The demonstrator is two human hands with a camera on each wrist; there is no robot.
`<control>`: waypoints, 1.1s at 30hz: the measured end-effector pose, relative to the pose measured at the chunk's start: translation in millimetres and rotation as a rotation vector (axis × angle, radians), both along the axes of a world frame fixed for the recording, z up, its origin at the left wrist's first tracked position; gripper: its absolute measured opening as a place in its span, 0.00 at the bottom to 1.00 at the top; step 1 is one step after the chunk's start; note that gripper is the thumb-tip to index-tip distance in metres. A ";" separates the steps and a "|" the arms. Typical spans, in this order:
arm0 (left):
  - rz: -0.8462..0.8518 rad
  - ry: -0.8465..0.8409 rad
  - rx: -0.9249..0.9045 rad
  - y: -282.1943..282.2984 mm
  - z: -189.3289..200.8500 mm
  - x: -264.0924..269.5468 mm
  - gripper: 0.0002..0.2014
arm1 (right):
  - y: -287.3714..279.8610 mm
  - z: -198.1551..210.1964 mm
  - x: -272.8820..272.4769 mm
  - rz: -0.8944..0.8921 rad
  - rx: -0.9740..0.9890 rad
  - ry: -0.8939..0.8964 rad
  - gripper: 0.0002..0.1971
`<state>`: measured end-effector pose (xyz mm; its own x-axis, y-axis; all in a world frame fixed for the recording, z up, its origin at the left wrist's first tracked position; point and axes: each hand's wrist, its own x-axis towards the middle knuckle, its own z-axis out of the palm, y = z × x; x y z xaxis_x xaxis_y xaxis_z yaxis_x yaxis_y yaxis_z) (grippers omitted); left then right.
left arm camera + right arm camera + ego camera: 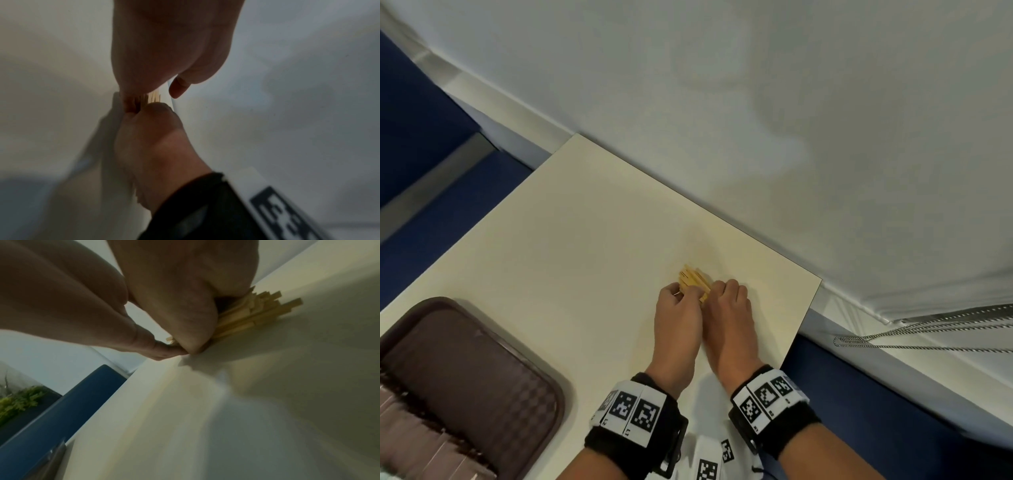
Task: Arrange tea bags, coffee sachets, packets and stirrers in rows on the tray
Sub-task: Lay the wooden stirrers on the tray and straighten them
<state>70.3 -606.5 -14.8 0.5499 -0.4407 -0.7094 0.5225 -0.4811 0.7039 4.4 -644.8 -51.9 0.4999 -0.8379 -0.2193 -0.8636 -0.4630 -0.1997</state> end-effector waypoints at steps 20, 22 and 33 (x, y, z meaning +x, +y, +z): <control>0.087 0.133 -0.135 16.5 -18.0 15.1 0.29 | 11.5 -6.5 -14.3 0.097 -0.069 -0.012 0.14; 0.093 0.142 -0.138 18.7 -20.2 15.7 0.28 | 9.1 -5.1 -6.4 0.086 -0.060 0.059 0.12; 0.244 0.185 -0.244 46.2 -11.9 20.9 0.11 | -6.4 14.4 -5.3 0.091 0.086 0.054 0.22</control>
